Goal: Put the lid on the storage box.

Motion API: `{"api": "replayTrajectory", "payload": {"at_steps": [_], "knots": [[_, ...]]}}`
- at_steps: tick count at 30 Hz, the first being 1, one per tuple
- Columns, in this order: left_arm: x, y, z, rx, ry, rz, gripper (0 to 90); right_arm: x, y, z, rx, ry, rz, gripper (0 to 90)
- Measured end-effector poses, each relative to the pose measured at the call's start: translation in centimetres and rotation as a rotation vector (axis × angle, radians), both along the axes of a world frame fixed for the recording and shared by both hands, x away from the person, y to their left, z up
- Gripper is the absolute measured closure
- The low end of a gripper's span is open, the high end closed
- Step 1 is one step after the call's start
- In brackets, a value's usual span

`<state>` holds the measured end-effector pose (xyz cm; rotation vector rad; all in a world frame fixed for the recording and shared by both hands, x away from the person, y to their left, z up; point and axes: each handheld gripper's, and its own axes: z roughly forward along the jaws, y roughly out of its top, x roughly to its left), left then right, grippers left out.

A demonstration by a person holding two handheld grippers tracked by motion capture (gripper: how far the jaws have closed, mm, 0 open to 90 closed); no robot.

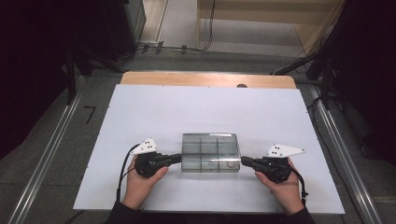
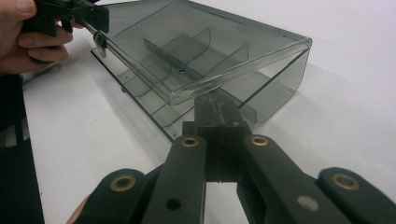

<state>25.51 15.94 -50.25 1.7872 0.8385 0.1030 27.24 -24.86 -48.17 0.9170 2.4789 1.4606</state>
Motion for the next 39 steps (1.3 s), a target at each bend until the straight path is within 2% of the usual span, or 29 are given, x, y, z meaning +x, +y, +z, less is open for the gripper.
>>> {"api": "replayTrajectory", "payload": {"at_steps": [7, 13, 27, 35, 39], "knots": [[0.18, 0.15, -0.16, 0.016, 0.016, -0.012, 90.0, 0.13, -0.06, -0.21, -0.017, 0.015, 0.016, 87.8], [0.31, 0.05, -0.46, 0.053, 0.038, -0.018, 90.0, 0.22, -0.04, -0.45, -0.022, 0.027, 0.016, 87.7], [0.42, 0.0, -0.69, 0.077, 0.054, -0.022, 90.0, 0.32, 0.04, -0.86, -0.043, 0.033, 0.018, 87.7], [0.38, 0.1, -0.64, 0.068, 0.053, -0.022, 90.0, 0.28, 0.07, -0.84, -0.05, 0.029, 0.018, 87.7], [0.27, 0.31, -0.45, 0.056, 0.038, -0.029, 89.9, 0.19, -0.01, -0.67, -0.046, 0.009, 0.013, 87.5]]}}
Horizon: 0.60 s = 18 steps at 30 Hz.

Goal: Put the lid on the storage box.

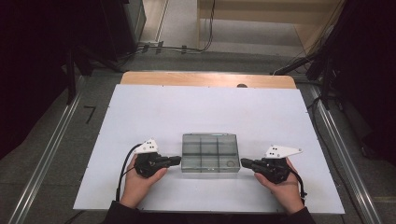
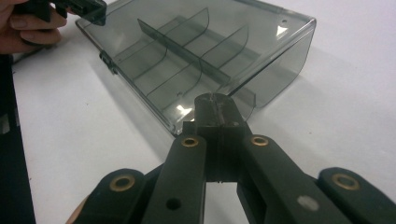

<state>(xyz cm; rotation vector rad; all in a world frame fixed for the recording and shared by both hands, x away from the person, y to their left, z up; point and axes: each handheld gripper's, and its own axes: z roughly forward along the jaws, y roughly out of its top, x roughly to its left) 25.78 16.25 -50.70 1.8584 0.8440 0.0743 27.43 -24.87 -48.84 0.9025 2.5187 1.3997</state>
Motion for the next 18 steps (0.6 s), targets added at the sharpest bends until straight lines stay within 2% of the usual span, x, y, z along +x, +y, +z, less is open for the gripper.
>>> {"api": "replayTrajectory", "payload": {"at_steps": [2, 4, 7, 12, 15, 18], "knots": [[-0.2, 0.1, 0.1, 0.0, -0.026, 0.009, 87.5, -0.1, -0.1, 0.1, 0.011, -0.007, -0.007, 84.6], [-0.2, 0.3, 0.3, -0.018, -0.034, 0.006, 81.7, -0.1, -0.2, 0.3, 0.02, -0.017, -0.013, 81.3], [-0.4, 0.4, 0.5, -0.023, -0.06, -0.007, 75.2, -0.3, -0.4, 0.6, 0.033, -0.042, -0.022, 72.1], [-0.5, 0.6, 0.9, -0.047, -0.088, 0.002, 57.2, -0.5, -0.7, 1.2, 0.056, -0.076, -0.021, 57.4], [-0.6, 0.9, 1.0, -0.048, -0.105, 0.025, 46.4, -0.5, -0.9, 1.4, 0.054, -0.092, -0.051, 46.7], [-0.7, 1.1, 1.1, -0.037, -0.114, 0.049, 30.0, -0.5, -1.2, 1.6, 0.063, -0.096, -0.069, 36.3]]}}
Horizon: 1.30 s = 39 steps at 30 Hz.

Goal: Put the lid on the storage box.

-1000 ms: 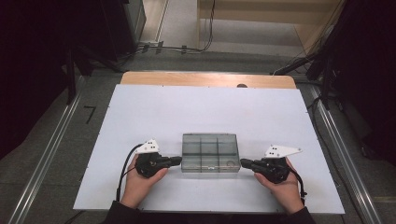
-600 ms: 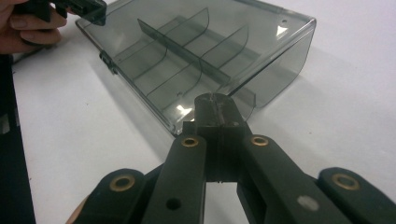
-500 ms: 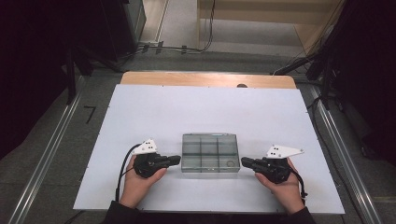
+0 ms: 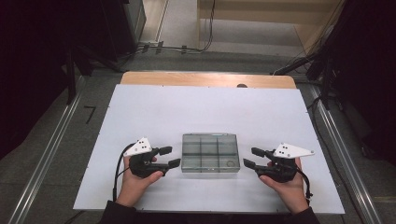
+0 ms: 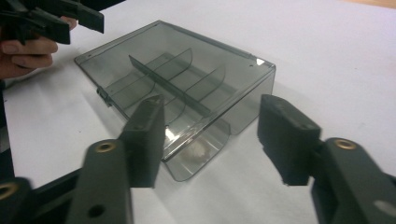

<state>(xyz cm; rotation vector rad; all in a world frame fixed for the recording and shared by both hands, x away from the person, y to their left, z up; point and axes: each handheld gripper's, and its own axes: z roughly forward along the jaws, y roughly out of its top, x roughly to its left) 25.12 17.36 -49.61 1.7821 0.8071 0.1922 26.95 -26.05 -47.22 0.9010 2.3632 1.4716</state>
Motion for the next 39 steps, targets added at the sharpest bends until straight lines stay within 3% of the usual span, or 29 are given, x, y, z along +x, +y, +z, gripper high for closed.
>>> {"api": "replayTrajectory", "payload": {"at_steps": [4, 12, 19, 37, 39], "knots": [[-0.1, 0.5, 0.2, -0.012, -0.012, 0.008, 17.4, 0.0, -0.4, 0.1, 0.009, -0.008, -0.005, 19.9], [-0.2, 1.3, 0.3, -0.008, -0.027, 0.023, 1.0, 0.1, -1.6, 0.3, 0.044, -0.015, -0.009, 9.0], [-0.6, 1.9, 0.4, -0.019, -0.055, 0.021, 0.0, 0.1, -2.8, 0.2, 0.057, -0.02, -0.031, 6.9], [-1.2, 4.9, -0.6, 0.014, -0.047, 0.072, 0.0, -0.1, -7.5, -1.1, 0.069, -0.03, -0.11, 6.9], [-1.3, 5.4, -0.8, 0.003, -0.043, 0.083, 0.0, -0.1, -8.0, -1.2, 0.065, -0.03, -0.12, 6.9]]}}
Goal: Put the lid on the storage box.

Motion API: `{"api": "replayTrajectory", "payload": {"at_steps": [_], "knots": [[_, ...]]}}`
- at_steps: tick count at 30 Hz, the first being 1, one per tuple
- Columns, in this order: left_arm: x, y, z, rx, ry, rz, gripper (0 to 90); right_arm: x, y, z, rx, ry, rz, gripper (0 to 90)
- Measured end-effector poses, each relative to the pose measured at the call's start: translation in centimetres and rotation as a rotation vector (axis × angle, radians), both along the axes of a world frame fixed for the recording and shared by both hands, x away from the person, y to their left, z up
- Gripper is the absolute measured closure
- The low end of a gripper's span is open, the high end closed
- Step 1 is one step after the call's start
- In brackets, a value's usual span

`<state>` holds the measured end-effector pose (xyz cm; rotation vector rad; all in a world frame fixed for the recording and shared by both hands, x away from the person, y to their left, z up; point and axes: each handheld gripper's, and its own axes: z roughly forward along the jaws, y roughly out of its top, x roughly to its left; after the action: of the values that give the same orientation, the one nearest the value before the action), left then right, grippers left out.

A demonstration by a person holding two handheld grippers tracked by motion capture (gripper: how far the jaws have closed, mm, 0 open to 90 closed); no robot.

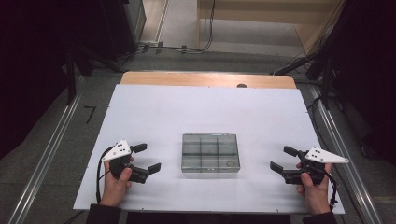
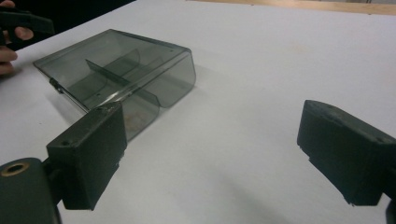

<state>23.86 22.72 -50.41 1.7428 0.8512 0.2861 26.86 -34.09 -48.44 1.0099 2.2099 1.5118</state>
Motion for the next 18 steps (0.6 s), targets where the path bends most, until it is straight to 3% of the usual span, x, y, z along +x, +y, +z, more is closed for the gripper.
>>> {"api": "replayTrajectory", "payload": {"at_steps": [8, 12, 13, 18], "knots": [[-0.5, 1.6, -0.1, -0.015, -0.01, 0.033, 0.0, -0.3, -1.9, -0.6, 0.002, 0.018, -0.032, 6.9], [-0.7, 2.5, -0.2, 0.011, -0.013, 0.063, 0.0, -0.4, -2.8, -0.9, -0.042, 0.015, -0.053, 6.9], [-0.7, 2.6, -0.3, -0.002, -0.012, 0.063, 0.0, -0.5, -3.0, -1.1, -0.045, 0.012, -0.052, 6.9], [-0.7, 2.5, -0.7, -0.02, -0.012, 0.055, 0.0, -0.5, -4.0, -1.7, -0.007, 0.016, -0.056, 6.9]]}}
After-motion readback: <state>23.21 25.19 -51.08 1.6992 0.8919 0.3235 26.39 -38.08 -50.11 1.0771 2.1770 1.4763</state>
